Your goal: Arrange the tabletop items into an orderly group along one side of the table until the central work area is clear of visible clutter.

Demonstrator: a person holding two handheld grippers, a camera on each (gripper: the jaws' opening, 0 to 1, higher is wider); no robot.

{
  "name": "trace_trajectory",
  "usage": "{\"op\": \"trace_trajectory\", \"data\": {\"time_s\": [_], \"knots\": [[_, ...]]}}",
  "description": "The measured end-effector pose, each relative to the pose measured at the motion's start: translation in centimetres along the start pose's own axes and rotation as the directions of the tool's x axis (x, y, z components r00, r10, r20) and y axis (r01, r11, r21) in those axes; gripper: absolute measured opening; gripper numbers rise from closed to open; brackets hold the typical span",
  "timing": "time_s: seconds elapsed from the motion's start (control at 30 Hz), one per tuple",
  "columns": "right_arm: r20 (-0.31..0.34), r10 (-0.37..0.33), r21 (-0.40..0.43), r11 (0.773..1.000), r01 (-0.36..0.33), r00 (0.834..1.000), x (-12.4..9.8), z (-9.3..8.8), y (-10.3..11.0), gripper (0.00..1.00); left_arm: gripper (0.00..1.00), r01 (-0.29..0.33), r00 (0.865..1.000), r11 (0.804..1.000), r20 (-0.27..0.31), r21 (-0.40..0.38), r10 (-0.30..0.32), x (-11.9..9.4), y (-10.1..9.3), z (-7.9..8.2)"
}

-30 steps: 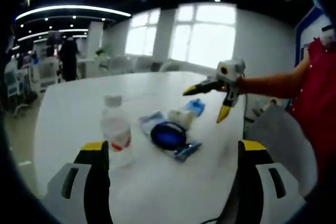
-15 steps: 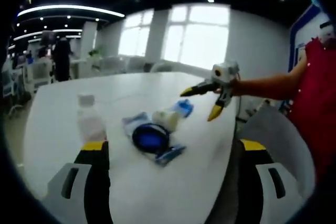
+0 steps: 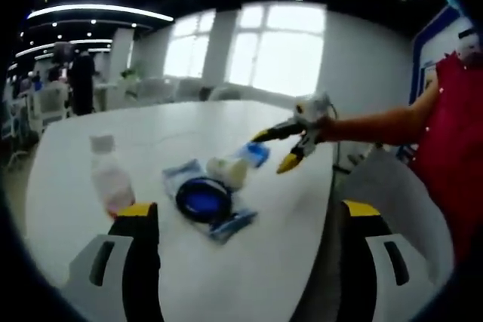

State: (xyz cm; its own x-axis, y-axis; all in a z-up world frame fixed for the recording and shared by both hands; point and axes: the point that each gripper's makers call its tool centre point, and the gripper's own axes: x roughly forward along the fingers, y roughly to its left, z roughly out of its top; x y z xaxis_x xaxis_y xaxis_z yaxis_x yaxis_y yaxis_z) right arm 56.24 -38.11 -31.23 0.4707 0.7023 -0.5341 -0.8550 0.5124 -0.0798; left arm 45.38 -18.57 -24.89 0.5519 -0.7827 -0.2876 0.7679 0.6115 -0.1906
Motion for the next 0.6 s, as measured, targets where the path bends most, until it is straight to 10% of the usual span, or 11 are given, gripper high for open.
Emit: {"op": "trace_trajectory", "data": {"time_s": [0.6], "knots": [[-0.069, -0.055, 0.012, 0.998, 0.056, 0.996, 2.3, -2.0, -2.0, 0.34, 0.91, 0.025, 0.999, 1.0, -0.022, -0.016, -0.025, 1.4, 0.4, -0.4]]}}
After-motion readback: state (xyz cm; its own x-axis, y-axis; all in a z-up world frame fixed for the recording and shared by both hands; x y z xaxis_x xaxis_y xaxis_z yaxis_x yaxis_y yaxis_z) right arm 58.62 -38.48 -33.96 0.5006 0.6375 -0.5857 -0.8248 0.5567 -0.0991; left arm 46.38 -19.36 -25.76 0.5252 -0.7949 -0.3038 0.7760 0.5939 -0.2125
